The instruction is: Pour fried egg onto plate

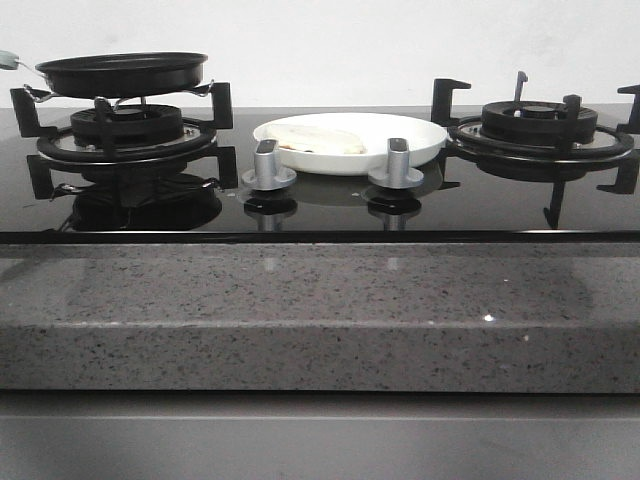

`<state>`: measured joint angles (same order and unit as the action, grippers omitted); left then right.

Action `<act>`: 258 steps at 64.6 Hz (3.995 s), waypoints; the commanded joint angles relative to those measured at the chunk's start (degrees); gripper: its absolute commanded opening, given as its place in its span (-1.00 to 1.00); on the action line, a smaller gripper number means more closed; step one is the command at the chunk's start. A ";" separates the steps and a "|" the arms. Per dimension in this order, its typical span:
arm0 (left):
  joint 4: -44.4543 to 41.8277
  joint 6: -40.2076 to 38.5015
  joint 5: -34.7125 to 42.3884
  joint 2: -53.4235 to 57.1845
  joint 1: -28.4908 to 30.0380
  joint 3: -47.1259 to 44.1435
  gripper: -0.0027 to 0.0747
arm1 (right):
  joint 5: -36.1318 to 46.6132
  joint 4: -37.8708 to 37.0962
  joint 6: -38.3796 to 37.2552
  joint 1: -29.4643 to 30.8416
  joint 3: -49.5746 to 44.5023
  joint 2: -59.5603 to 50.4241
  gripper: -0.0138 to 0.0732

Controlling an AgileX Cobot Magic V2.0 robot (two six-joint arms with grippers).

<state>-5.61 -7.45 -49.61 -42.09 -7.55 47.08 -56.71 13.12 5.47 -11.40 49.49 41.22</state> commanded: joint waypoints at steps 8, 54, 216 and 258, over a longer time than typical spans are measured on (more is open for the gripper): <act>3.49 -0.74 20.24 11.59 2.85 -9.69 -0.98 | 3.48 0.19 0.62 0.01 1.36 -0.23 -0.84; 5.01 -0.74 54.38 43.64 4.73 -47.68 -0.98 | 3.49 0.19 0.62 0.01 1.36 -0.23 -0.84; 5.01 -0.74 55.11 43.39 4.85 -47.77 -0.98 | 59.65 -4.36 2.07 11.04 -50.73 -42.91 -0.84; 5.01 -0.74 55.11 43.39 4.85 -47.77 -0.98 | 59.79 -15.64 -10.79 12.49 -50.78 -42.91 -0.84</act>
<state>-0.65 -7.67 0.80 0.33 -2.87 -0.34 -1.72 -1.99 -5.06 0.09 -1.50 -0.54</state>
